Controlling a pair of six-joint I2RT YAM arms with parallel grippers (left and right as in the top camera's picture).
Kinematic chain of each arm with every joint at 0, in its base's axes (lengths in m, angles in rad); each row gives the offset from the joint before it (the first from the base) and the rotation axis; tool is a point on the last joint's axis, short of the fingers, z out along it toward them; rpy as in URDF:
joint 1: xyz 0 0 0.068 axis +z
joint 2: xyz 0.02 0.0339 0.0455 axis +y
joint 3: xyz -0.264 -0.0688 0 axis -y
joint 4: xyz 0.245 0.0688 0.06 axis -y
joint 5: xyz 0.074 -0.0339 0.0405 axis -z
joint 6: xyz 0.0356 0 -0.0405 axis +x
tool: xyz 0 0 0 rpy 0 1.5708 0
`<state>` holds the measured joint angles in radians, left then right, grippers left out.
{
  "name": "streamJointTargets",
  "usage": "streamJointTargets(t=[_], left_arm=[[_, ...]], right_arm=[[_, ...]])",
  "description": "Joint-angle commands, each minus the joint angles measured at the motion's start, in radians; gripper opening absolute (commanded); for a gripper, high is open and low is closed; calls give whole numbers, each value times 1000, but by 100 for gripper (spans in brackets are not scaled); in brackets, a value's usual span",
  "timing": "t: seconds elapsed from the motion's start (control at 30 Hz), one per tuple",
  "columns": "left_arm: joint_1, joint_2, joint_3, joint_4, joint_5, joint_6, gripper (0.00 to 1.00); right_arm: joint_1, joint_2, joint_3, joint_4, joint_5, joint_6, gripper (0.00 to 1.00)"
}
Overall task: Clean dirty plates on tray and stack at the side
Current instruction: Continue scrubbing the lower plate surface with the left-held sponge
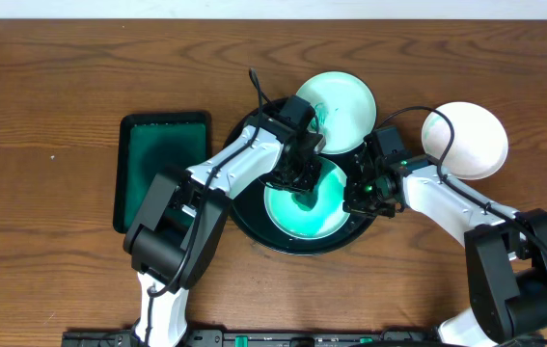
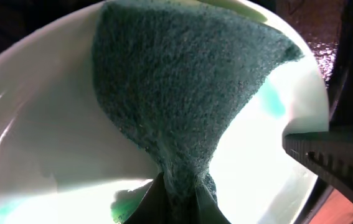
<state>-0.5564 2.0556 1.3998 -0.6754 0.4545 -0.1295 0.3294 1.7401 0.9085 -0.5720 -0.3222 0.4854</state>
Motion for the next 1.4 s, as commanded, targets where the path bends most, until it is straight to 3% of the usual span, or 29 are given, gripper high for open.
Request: streamJointTargets(t=[0.0, 0.5, 0.73, 0.87, 1.13, 1.37], left_arm=[[31, 37, -16, 4, -167, 37, 7], [95, 34, -5, 52, -753, 224, 7], [73, -3, -5, 158, -752, 270, 7], [16, -17, -4, 169, -681, 355, 7], [-121, -17, -4, 212, -672, 357, 7], [-112, -17, -4, 233, -672, 357, 7]], right_arm=[[5, 39, -30, -24, 107, -31, 1], [5, 39, -30, -22, 107, -31, 1], [5, 39, -30, -22, 108, -39, 1], [5, 39, -30, -13, 107, -39, 1], [5, 39, -30, -8, 107, -39, 1], [5, 39, -30, -14, 107, -46, 1]])
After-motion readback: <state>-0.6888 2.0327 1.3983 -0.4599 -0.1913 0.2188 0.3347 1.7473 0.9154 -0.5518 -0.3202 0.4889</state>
